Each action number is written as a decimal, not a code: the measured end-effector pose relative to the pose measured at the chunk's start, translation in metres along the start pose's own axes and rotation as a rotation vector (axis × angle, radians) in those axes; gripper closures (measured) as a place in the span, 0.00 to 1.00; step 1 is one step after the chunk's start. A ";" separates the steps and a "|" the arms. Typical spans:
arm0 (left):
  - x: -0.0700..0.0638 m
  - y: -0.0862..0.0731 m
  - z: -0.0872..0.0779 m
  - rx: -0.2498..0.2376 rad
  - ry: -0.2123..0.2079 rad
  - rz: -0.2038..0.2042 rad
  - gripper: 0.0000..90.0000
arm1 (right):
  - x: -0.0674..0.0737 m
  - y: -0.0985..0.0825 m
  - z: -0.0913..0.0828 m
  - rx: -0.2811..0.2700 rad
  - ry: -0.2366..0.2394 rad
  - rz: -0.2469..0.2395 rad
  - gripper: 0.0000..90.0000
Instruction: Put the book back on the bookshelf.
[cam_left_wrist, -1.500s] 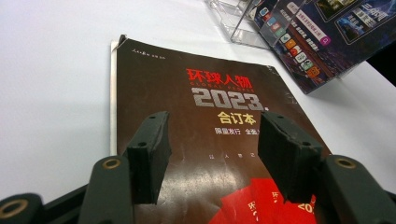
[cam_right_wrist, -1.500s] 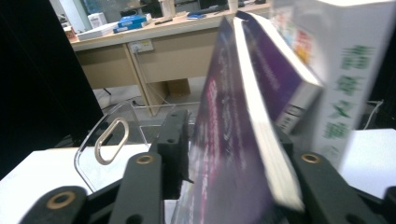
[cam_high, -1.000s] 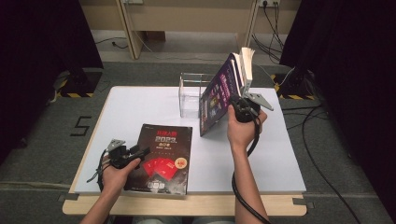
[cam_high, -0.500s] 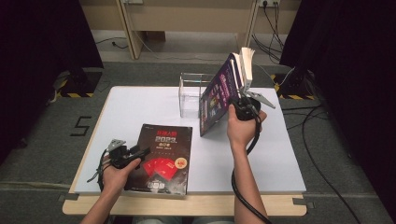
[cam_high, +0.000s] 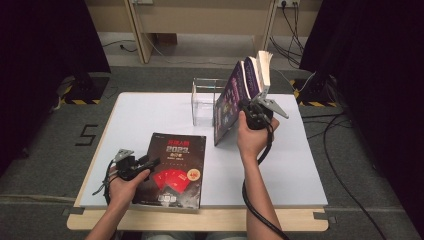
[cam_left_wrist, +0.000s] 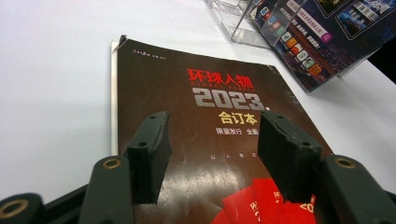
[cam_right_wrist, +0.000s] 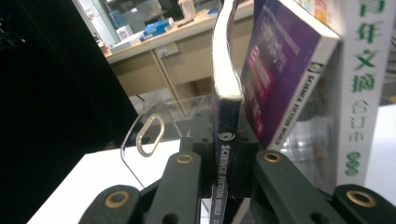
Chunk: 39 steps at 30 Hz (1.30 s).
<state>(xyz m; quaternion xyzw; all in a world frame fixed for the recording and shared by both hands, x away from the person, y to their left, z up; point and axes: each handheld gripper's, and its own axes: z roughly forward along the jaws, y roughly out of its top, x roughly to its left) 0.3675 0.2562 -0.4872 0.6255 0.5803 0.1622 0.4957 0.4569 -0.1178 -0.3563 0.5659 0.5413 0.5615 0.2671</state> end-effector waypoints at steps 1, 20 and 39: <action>0.000 0.000 0.000 0.000 0.000 0.001 0.48 | 0.001 0.000 0.001 -0.002 0.002 -0.003 0.93; 0.001 0.000 0.001 0.001 -0.002 0.001 0.48 | 0.012 0.024 0.019 -0.094 0.003 -0.022 0.94; 0.003 0.001 0.000 -0.007 -0.006 -0.008 0.48 | 0.017 0.043 0.027 -0.183 -0.004 -0.041 0.94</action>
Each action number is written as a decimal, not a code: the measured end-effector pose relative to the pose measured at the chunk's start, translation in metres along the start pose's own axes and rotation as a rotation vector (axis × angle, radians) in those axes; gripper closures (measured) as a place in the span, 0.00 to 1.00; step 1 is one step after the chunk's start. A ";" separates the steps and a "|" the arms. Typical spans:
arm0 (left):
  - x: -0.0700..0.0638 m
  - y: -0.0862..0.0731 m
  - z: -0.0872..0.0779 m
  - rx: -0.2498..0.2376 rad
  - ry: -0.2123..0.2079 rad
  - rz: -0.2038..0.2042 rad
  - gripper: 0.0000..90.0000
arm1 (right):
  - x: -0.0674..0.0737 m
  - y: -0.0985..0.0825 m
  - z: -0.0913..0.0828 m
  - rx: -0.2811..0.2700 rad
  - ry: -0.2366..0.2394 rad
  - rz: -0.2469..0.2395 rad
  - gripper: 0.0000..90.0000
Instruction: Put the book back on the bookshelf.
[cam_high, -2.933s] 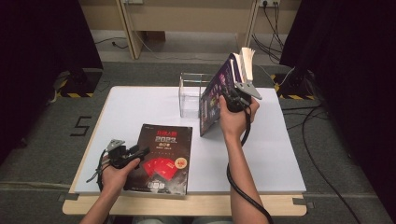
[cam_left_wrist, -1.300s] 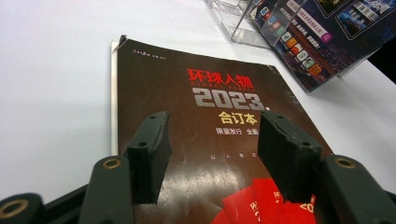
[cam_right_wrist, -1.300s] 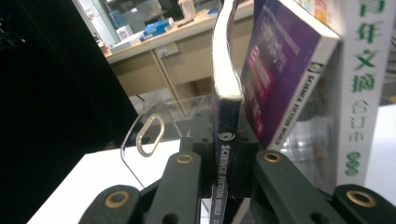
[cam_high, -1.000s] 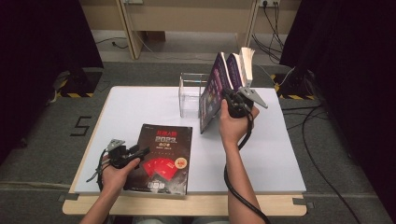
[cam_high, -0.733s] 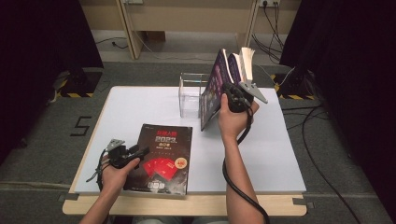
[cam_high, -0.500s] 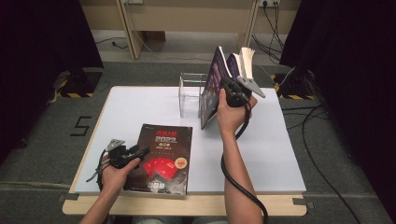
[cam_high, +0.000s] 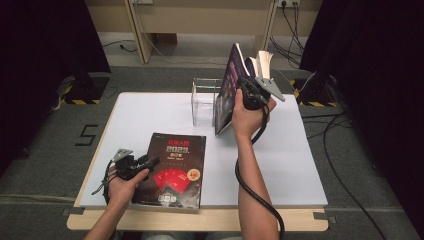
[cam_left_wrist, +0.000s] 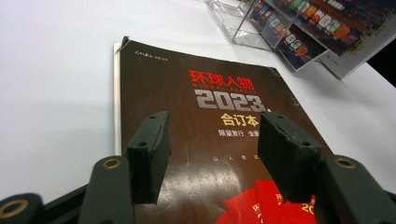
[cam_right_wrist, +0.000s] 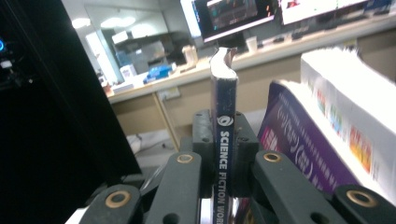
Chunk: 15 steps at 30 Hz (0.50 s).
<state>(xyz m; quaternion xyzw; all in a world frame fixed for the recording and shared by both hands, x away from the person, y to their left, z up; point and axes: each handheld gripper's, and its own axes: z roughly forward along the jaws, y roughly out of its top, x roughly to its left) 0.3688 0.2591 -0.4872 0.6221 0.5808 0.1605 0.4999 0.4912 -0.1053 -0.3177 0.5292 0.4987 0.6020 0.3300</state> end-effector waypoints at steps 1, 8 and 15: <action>0.000 0.000 0.000 -0.002 0.000 0.001 0.48 | 0.000 0.001 0.001 -0.003 -0.001 0.001 0.93; 0.002 0.000 0.000 0.001 -0.001 0.000 0.48 | 0.001 -0.011 0.015 -0.002 -0.014 -0.016 0.93; 0.002 0.000 -0.001 0.001 -0.003 0.008 0.48 | -0.002 -0.035 0.018 0.024 -0.031 -0.029 0.93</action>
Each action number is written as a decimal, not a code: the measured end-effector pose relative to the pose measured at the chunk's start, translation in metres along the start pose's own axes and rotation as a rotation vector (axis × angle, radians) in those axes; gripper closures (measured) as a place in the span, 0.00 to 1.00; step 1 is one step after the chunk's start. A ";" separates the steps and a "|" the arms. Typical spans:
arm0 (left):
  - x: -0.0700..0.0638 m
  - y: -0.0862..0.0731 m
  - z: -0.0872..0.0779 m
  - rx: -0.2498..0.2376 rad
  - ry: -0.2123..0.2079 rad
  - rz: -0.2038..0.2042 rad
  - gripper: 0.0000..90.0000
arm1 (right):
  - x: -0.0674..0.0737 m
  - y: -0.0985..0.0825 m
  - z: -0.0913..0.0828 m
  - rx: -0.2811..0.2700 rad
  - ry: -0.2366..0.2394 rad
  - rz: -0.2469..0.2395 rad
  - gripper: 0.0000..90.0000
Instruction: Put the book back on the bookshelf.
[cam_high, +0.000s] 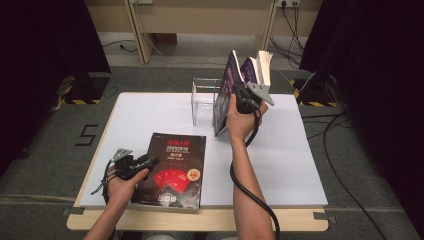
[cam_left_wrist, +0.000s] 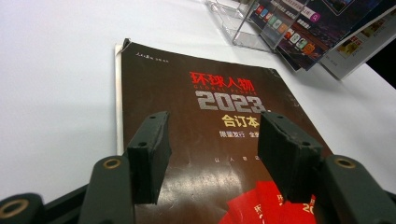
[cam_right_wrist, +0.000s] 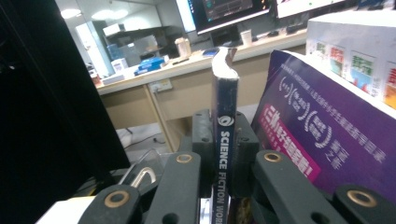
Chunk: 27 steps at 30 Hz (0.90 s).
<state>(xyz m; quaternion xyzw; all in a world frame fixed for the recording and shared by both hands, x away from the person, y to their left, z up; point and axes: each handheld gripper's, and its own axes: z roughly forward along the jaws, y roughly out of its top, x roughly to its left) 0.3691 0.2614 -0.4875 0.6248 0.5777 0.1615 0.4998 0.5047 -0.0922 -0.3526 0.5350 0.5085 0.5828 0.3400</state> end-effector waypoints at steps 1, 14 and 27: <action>0.000 0.000 0.000 0.001 0.001 0.001 0.48 | 0.000 -0.001 -0.001 0.001 0.002 -0.004 0.93; -0.003 -0.001 0.001 0.004 -0.006 0.003 0.48 | 0.001 -0.005 -0.014 0.066 -0.064 -0.121 0.88; -0.006 -0.003 0.002 0.004 -0.013 0.009 0.48 | -0.013 -0.004 -0.027 0.101 -0.122 -0.171 0.79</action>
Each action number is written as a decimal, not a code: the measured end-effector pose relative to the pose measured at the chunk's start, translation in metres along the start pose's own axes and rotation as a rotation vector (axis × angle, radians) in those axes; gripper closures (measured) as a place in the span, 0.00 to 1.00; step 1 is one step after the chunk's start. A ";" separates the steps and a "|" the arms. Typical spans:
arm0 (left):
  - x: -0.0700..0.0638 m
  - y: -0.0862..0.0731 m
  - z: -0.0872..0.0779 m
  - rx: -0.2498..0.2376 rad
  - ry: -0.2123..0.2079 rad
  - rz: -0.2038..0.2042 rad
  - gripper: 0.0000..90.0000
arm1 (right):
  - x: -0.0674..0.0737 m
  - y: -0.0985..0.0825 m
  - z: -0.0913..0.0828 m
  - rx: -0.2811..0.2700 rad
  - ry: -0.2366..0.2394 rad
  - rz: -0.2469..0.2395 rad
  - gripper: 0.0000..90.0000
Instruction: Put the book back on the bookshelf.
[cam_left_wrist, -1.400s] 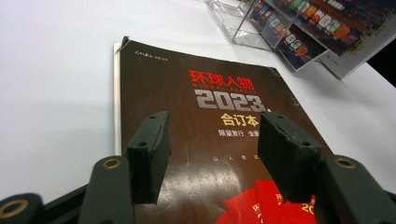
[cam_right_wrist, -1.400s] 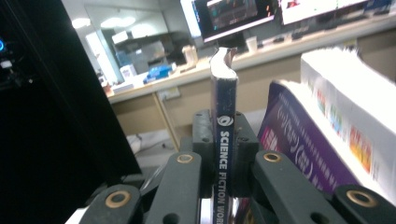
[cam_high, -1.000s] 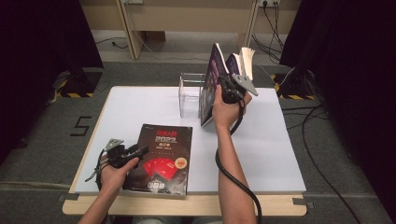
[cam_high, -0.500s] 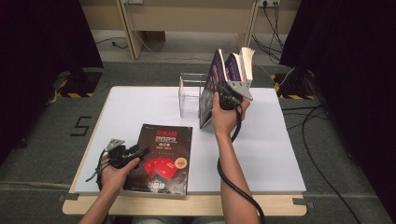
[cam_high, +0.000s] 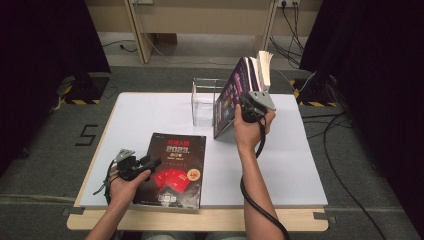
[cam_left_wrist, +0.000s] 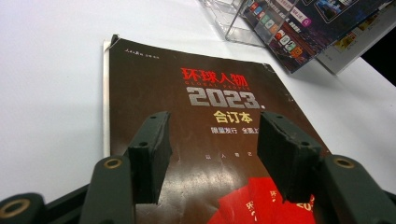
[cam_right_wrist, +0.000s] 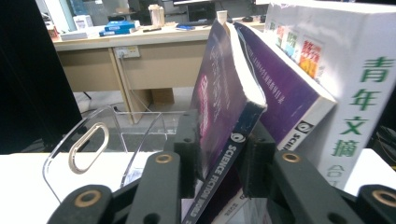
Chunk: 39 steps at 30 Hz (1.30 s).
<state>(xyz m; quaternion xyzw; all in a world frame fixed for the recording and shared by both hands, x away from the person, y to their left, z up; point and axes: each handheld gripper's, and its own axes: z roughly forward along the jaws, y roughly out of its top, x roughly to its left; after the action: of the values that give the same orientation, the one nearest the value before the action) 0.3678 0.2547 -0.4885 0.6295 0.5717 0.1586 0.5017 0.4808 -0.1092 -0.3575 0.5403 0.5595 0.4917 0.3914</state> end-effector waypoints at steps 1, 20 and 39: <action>0.000 0.000 0.000 -0.001 0.000 0.001 0.48 | 0.001 0.000 -0.002 0.001 -0.001 0.006 0.78; -0.002 0.001 -0.001 -0.002 -0.003 0.003 0.48 | -0.020 -0.017 -0.026 0.026 0.054 0.133 0.68; -0.001 0.000 0.000 0.000 -0.006 0.003 0.48 | -0.013 -0.029 -0.025 0.075 0.089 0.145 0.94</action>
<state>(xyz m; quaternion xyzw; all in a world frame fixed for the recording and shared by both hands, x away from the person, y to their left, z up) 0.3676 0.2536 -0.4878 0.6307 0.5695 0.1575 0.5031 0.4519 -0.1237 -0.3818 0.5713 0.5540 0.5208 0.3090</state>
